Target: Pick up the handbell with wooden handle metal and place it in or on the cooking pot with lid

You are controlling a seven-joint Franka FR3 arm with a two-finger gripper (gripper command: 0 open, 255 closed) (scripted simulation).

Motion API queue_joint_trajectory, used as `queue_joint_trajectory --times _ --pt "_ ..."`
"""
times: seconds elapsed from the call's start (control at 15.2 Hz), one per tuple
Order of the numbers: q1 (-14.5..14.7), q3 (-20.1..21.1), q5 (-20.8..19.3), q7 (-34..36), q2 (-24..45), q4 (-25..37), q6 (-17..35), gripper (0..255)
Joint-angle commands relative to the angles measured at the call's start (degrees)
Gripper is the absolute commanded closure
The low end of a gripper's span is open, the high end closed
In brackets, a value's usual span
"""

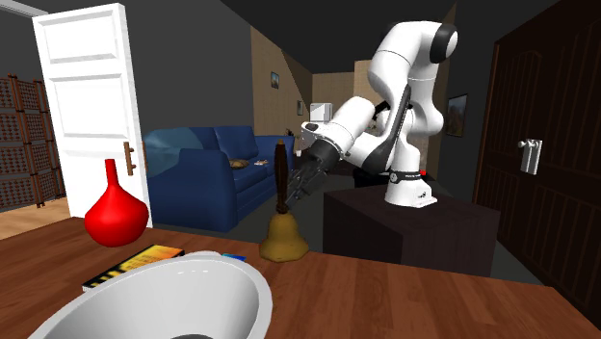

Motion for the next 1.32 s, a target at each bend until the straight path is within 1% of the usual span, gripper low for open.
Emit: queue_joint_trajectory --times 0.0,0.33,0.66,0.79,0.92,1.12,1.25 --pt "0.96 -0.86 0.11 -0.70 -1.77 -0.45 -1.28 255" --pt "3.24 -3.04 0.40 -2.48 -5.77 -0.93 -4.63 255" --pt "6.45 -6.01 1.28 -4.61 -9.51 -1.10 -8.11 255" --pt "0.03 -0.51 -1.63 -1.79 -6.64 4.37 -9.92 255" --pt "-5.67 4.55 -3.66 0.07 -3.77 10.03 -11.93 255" --pt "-13.06 11.44 -5.29 1.26 0.75 18.92 -15.35 255" --pt "-17.23 15.49 -5.66 1.22 4.00 25.21 -17.91 255"
